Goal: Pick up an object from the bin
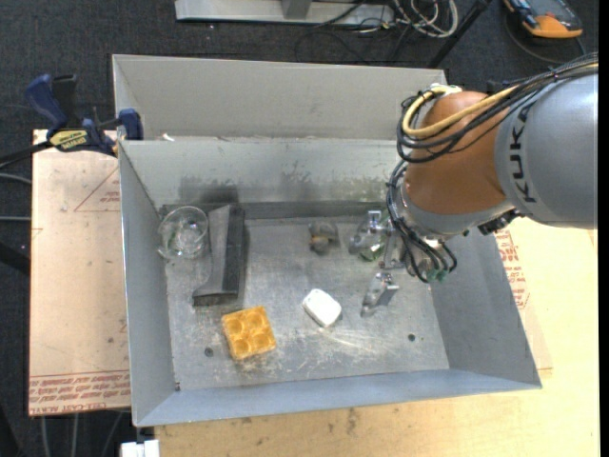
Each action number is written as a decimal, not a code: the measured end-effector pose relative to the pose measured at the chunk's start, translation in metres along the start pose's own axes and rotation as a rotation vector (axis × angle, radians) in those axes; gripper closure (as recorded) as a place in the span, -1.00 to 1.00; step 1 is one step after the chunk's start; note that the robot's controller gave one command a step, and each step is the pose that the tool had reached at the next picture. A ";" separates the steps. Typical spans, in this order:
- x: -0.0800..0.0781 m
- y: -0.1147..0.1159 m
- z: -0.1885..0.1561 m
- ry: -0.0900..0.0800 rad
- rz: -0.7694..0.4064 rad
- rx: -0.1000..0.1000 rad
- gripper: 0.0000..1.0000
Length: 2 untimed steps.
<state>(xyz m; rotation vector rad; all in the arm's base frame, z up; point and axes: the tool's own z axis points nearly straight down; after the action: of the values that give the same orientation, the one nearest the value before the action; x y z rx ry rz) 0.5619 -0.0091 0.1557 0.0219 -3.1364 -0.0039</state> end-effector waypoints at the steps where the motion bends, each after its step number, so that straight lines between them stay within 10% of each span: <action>1: 0.010 0.028 0.003 -0.005 -0.069 0.003 -1.00; 2: 0.009 0.054 0.038 -0.008 -0.215 0.002 -1.00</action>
Offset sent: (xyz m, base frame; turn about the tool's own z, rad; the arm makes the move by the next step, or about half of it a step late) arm -0.0155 0.0589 -0.0438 -0.2096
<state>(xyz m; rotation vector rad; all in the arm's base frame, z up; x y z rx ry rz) 0.5516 0.0447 0.1178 0.3597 -3.1241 -0.0010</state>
